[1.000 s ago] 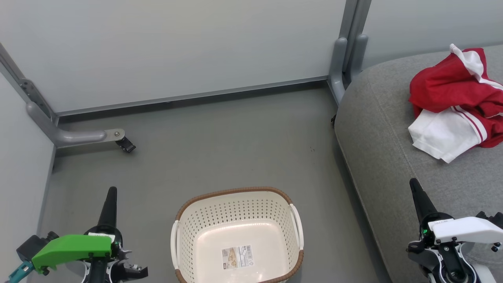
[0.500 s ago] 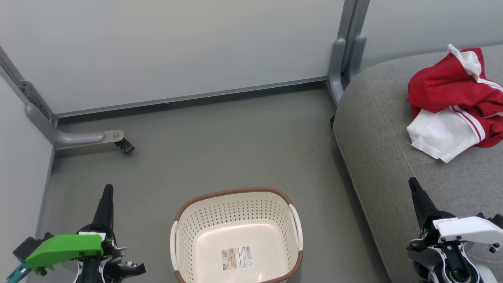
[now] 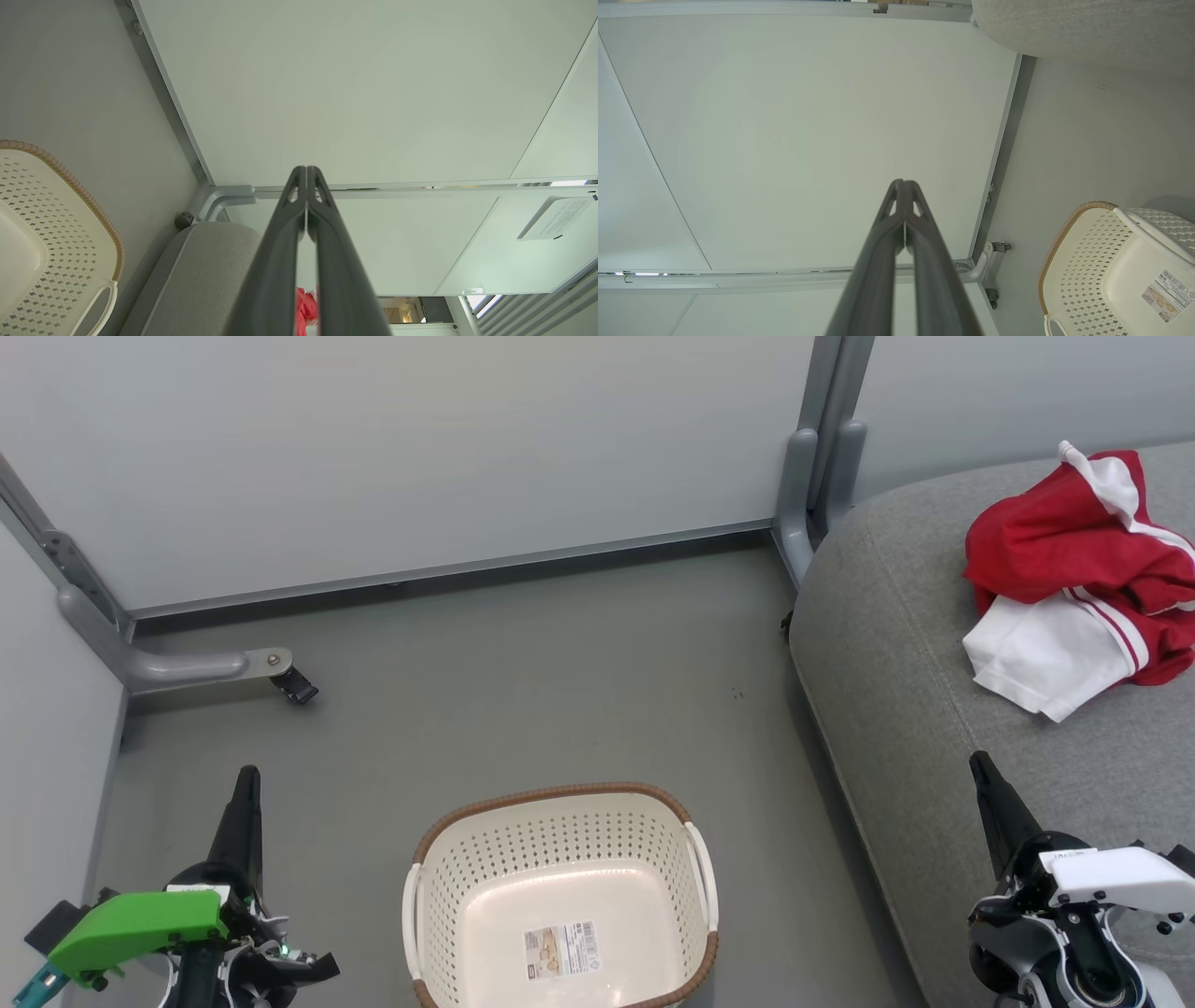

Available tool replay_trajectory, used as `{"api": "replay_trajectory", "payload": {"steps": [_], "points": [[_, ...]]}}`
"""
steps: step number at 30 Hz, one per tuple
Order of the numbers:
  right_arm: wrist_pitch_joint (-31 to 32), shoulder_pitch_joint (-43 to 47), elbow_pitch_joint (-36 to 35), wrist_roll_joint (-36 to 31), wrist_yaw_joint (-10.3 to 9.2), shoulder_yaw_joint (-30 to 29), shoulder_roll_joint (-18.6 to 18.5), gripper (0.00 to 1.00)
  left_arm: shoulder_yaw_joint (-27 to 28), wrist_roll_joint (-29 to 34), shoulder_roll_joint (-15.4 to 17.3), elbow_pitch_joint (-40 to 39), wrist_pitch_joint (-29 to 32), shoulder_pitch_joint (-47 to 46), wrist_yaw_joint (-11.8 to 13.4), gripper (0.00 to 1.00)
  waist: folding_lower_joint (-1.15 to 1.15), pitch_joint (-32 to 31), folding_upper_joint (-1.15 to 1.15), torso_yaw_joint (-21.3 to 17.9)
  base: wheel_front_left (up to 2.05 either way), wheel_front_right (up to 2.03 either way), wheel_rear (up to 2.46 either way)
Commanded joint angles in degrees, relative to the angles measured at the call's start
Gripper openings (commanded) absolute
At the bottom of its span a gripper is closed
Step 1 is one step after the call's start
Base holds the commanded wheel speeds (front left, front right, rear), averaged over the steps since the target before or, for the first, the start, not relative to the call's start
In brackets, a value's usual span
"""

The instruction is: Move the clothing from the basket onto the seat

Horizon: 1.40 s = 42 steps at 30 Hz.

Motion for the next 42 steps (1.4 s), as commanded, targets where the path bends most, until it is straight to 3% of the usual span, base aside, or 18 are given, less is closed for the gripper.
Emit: {"api": "replay_trajectory", "payload": {"steps": [1, 42], "points": [[0.17, -0.58, 0.13, 0.43, -0.02, -0.17, -0.36, 0.00, 0.21, -0.33, 0.05, -0.20, 0.27, -0.69, -0.34, 0.00, 0.00, 0.00, 0.00, 0.00, 0.00, 0.00, 0.00], [0.14, -0.46, 0.11, 0.43, -0.02, -0.15, -0.36, 0.00, 0.18, -0.35, 0.05, -0.21, 0.25, -0.68, -0.34, 0.00, 0.00, 0.00, 0.00, 0.00, 0.00, 0.00, 0.00]]}}
